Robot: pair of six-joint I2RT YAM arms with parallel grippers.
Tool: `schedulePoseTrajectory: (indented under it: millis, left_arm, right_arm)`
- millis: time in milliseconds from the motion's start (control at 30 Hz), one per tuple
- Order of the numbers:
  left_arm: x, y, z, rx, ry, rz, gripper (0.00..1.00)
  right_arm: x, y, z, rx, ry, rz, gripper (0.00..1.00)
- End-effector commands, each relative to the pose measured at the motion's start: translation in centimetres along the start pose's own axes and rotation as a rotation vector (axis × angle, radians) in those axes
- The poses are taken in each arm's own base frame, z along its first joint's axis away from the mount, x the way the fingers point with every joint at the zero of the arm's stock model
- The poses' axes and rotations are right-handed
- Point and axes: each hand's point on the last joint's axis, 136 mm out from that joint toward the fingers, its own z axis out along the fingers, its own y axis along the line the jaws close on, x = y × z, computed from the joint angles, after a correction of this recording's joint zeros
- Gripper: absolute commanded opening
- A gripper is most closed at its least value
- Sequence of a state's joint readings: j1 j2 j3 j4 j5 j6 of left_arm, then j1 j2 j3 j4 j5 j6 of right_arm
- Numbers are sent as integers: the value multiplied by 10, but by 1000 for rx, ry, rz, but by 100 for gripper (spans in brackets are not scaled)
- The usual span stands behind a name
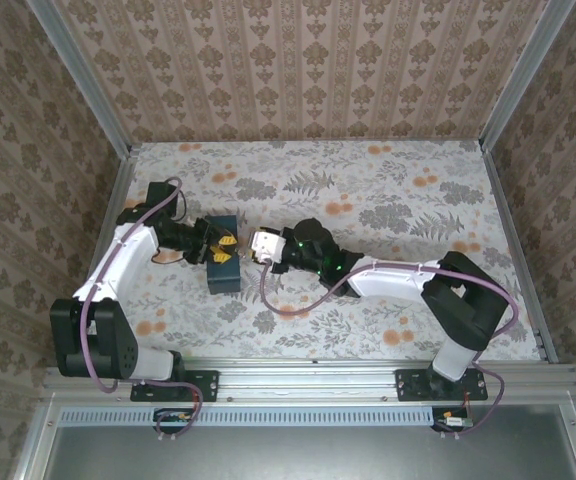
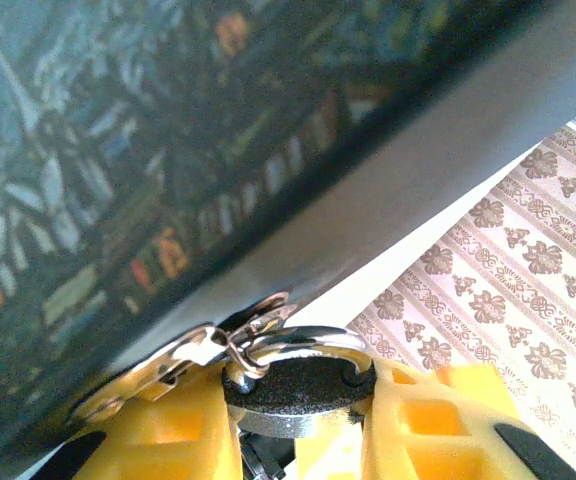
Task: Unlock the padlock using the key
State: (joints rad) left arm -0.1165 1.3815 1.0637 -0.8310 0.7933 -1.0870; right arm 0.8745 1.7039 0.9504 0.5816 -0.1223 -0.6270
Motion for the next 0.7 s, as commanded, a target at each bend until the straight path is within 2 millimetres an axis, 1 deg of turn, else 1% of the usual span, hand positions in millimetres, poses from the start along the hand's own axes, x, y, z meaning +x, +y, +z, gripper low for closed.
schedulePoseTrajectory:
  millis: [0,33,233,400,533,667]
  left_arm:
    - [9,-15,-9,52,16,45,7]
    - [9,-16,-9,56,13,46,7]
    - [10,-17,-11,63,8,50,7]
    - [11,-18,-12,67,5,51,7]
    - [11,-18,-12,66,4,48,7]
    - [11,-17,-12,68,3,47,7]
  right_arm:
    - [-9,-3,5,66,-29,-123,35]
    - [-8,1,6,53,-26,-128,35]
    - [-6,8,8,23,-19,-133,35]
    - [3,16,10,-5,9,-146,35]
    - [3,23,13,-30,5,-152,35]
    - [2,23,16,-25,2,-159,34]
